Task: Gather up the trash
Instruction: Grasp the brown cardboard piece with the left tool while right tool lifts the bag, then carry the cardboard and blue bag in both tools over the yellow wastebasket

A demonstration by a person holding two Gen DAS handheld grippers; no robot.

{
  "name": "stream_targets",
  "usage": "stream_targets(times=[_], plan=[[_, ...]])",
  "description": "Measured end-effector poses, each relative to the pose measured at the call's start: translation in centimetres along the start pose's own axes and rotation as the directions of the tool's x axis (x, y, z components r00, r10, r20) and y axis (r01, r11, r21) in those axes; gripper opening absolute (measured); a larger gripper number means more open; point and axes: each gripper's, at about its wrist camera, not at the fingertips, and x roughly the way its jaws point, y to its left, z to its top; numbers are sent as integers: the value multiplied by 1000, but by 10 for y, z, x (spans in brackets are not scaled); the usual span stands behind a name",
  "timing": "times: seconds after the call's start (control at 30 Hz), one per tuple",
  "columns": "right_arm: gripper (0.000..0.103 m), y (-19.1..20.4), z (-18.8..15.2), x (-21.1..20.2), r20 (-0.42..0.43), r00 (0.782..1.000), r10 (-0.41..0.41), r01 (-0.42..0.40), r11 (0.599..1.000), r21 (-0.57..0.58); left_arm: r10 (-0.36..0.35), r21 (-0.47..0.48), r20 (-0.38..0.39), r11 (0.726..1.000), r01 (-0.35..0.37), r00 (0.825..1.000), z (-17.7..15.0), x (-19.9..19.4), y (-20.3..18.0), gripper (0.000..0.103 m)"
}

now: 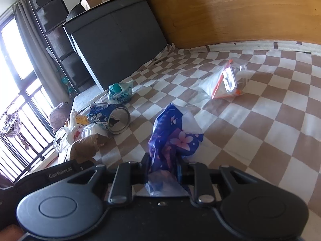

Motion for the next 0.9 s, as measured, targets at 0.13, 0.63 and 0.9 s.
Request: stream_targets(times=[0.13,0.63,0.9], plan=[[24,3,-1,0,0,1000,-12,12,1000,-23,-10,44,20,999,9,1000,3,-11,3,40],[23,49,-11,-17,43,996,-77,85,975,-207,6,143,78,990,-17,997,26,-73,61,40],[23,99,-17,-38,48,997,-63,74,958,-278,30,112,88,993,-40,996,35,-109,105,40]])
